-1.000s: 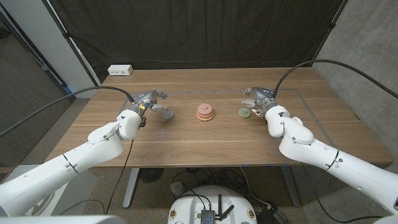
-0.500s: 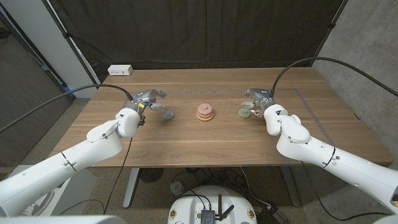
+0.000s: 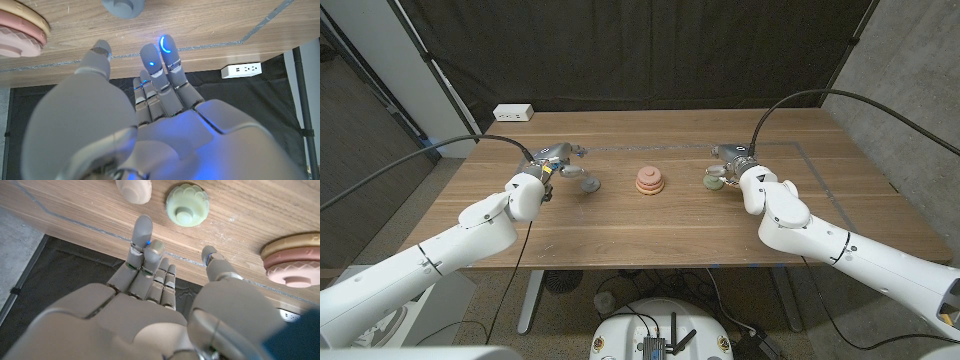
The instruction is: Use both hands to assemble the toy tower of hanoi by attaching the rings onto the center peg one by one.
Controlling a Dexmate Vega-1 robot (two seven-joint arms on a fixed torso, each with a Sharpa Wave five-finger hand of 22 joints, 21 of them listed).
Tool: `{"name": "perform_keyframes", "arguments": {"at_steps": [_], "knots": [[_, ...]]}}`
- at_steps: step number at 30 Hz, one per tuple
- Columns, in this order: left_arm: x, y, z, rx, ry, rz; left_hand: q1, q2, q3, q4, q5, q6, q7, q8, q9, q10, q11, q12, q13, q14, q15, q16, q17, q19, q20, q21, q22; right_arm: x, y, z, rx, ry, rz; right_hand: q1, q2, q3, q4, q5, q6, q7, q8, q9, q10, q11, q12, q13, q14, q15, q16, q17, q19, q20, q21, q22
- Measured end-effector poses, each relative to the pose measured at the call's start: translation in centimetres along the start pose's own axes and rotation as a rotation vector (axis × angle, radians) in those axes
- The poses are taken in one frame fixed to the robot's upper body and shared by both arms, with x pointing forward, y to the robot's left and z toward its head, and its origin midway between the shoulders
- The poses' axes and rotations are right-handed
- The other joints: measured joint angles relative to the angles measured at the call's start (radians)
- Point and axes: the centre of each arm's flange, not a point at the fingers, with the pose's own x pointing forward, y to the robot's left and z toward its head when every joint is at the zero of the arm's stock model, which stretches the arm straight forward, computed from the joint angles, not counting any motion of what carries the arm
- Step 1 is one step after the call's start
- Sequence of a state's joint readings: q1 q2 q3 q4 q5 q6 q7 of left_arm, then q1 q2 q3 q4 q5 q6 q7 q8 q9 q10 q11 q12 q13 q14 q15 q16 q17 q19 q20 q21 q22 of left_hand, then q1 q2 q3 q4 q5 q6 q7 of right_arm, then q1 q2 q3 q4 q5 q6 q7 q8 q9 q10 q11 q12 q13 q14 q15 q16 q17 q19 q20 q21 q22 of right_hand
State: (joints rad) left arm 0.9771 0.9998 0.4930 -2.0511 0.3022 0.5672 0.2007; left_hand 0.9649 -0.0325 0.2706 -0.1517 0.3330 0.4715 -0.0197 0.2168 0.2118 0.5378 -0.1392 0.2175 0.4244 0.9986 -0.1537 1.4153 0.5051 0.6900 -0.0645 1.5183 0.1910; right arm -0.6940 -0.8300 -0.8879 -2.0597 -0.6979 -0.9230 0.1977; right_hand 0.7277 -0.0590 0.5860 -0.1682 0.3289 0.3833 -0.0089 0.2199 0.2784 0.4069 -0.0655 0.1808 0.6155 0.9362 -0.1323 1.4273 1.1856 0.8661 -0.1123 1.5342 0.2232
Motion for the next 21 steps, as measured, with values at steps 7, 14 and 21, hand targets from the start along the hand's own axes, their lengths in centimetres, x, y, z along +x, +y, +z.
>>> {"name": "perform_keyframes", "arguments": {"at_steps": [7, 14, 21], "knots": [[-0.09, -0.04, -0.05, 0.000, 0.002, 0.000, 0.000, 0.000, 0.000, 0.000, 0.000, 0.004, 0.004, 0.000, 0.000, 0.003, 0.003, 0.000, 0.000, 0.000, 0.000, 0.000, 0.000, 0.000, 0.000, 0.000, 0.000, 0.27, 0.17, 0.09, -0.012, 0.010, 0.023, 0.000, 0.000, -0.007, 0.001, -0.008, -0.012, 0.006, -0.002, 0.000, -0.009, 0.008, 0.000, -0.004, -0.009, 0.002, -0.011, -0.005, -0.010, 0.004, -0.005, 0.000], [-0.18, -0.11, -0.14, -0.004, 0.003, -0.003, 0.000, 0.000, 0.000, 0.000, 0.000, 0.006, 0.005, 0.000, 0.000, 0.003, 0.003, 0.000, 0.000, 0.000, 0.000, 0.000, 0.000, 0.000, 0.000, 0.000, 0.000, 0.51, 0.46, 0.14, -0.023, 0.021, 0.055, -0.009, -0.009, -0.014, 0.003, -0.013, -0.043, 0.022, -0.010, -0.005, -0.038, 0.023, 0.001, -0.009, -0.026, 0.005, -0.027, -0.014, -0.022, 0.007, -0.005, 0.000], [-0.22, -0.15, -0.15, -0.007, 0.002, -0.007, -0.005, 0.005, 0.000, 0.000, 0.000, 0.006, 0.005, 0.000, 0.000, 0.003, 0.003, 0.000, 0.000, 0.000, 0.000, 0.000, 0.000, 0.000, 0.000, 0.000, 0.000, 0.72, 0.63, 0.12, -0.035, 0.036, 0.083, -0.017, -0.017, -0.026, 0.004, -0.023, -0.070, 0.027, -0.018, -0.009, -0.076, 0.032, 0.001, -0.014, -0.041, 0.009, -0.047, -0.028, -0.035, 0.007, -0.012, -0.005]]}}
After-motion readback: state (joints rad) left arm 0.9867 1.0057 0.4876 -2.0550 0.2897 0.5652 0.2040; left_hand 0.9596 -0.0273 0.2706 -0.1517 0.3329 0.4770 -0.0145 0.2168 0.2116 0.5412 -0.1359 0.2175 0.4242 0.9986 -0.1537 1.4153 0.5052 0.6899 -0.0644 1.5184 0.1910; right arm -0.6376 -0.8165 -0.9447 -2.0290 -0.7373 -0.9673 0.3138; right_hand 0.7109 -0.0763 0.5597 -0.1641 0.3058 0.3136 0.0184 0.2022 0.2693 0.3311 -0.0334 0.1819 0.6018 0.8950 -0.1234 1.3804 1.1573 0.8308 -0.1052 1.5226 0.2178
